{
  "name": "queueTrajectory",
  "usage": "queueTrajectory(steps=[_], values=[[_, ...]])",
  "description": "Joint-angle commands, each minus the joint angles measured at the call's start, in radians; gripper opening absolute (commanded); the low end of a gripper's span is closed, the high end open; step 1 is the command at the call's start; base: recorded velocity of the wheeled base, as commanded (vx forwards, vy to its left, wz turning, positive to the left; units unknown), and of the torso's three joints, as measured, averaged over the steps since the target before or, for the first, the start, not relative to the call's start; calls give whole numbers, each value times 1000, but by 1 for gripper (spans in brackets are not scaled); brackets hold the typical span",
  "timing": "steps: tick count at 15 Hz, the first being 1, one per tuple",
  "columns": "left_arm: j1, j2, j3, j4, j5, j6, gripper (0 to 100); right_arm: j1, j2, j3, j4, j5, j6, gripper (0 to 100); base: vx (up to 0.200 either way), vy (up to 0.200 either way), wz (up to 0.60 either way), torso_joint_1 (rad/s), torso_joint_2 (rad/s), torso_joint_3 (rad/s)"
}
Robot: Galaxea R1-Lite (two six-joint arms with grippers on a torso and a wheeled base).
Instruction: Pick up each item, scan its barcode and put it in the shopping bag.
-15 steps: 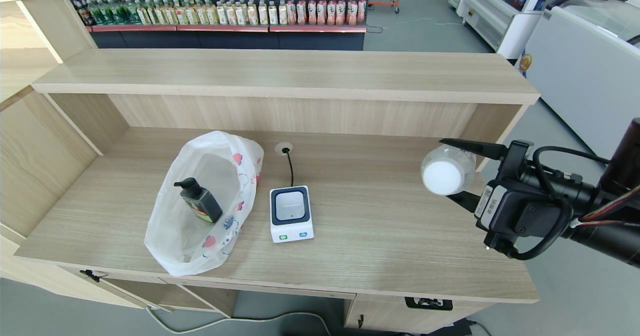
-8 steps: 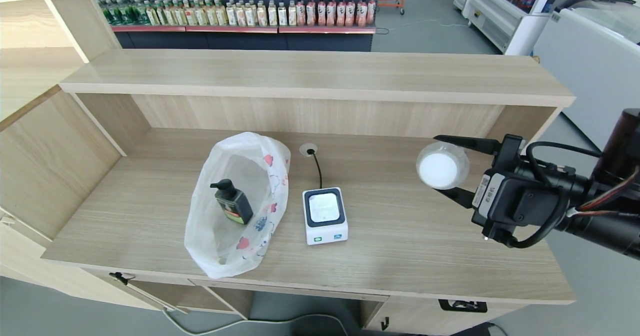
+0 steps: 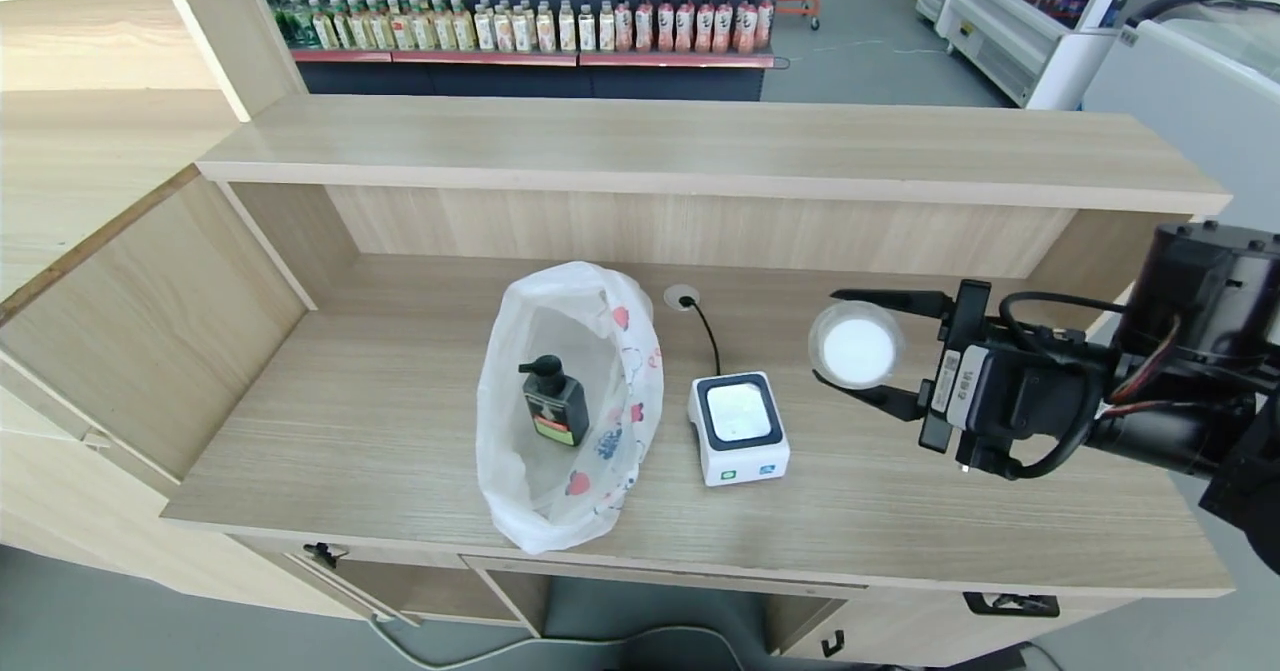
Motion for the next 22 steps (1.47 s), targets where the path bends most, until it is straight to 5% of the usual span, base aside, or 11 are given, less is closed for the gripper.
queueTrajectory(steps=[1,8,14,22], values=[[0,0,0,0,0,0,100,-53,52,11,-1,55,-6,0,0,0,0,0,0,0],[0,0,0,0,0,-2,100,-219,143,32,-1,299,-89,0,0,0,0,0,0,0],[0,0,0,0,0,-2,100,-225,262,-22,-35,444,-100,0,0,0,0,0,0,0],[0,0,0,0,0,-2,100,-176,333,-49,-73,454,-120,0,0,0,0,0,0,0]])
